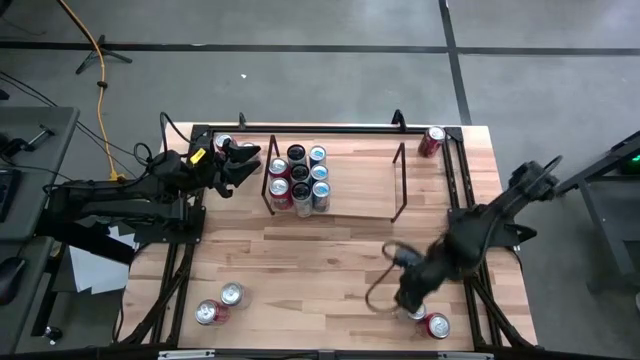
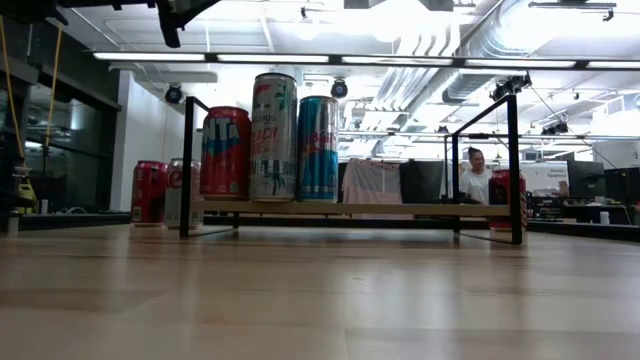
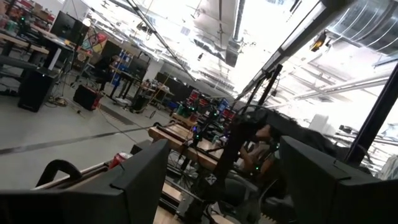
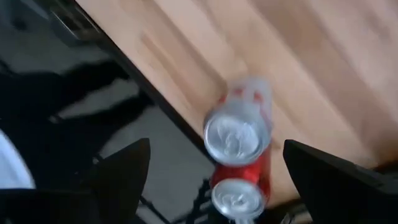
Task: Place canned beverage on shelf
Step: Put the bottom right red-silver soda can on the shelf
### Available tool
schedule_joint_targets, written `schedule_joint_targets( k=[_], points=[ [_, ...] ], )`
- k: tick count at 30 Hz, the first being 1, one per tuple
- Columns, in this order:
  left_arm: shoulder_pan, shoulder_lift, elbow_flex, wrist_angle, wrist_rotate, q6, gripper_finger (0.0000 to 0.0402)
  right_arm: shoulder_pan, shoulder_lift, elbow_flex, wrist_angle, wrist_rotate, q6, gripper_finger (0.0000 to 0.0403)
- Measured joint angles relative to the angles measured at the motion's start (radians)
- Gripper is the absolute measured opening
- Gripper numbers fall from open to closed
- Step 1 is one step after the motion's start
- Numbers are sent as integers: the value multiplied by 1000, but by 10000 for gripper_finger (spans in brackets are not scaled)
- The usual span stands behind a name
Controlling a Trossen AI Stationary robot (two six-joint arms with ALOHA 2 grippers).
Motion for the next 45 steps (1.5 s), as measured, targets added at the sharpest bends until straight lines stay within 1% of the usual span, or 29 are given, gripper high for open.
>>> schedule_joint_targets(
  k=[3,5,9,11,14,20,26,32,36,39,43,45],
  points=[
    [0,0,0,0,0,0,262,39,91,45,-1,-45,36,353],
    [0,0,0,0,0,0,262,53,148,81,-13,-46,41,353],
    [0,0,0,0,0,0,262,58,250,159,-139,-50,42,353],
    [0,0,0,0,0,-4,262,58,294,190,-194,-68,40,353],
    [0,0,0,0,0,-27,262,60,335,204,-220,-97,16,353],
    [0,0,0,0,15,-35,262,71,373,192,-213,-100,10,353],
    [0,0,0,0,17,-35,262,67,414,192,-220,-78,15,353],
    [0,0,0,0,18,-34,262,67,469,192,-215,-92,14,353],
    [0,0,0,0,18,-34,262,67,480,192,-214,-98,7,353],
    [0,0,0,0,18,-33,262,67,480,192,-217,-95,2,341],
    [0,0,0,0,18,-30,262,64,479,203,-234,-94,-82,298],
    [0,0,0,0,18,-30,262,59,476,226,-257,-94,-142,293]
  ],
)
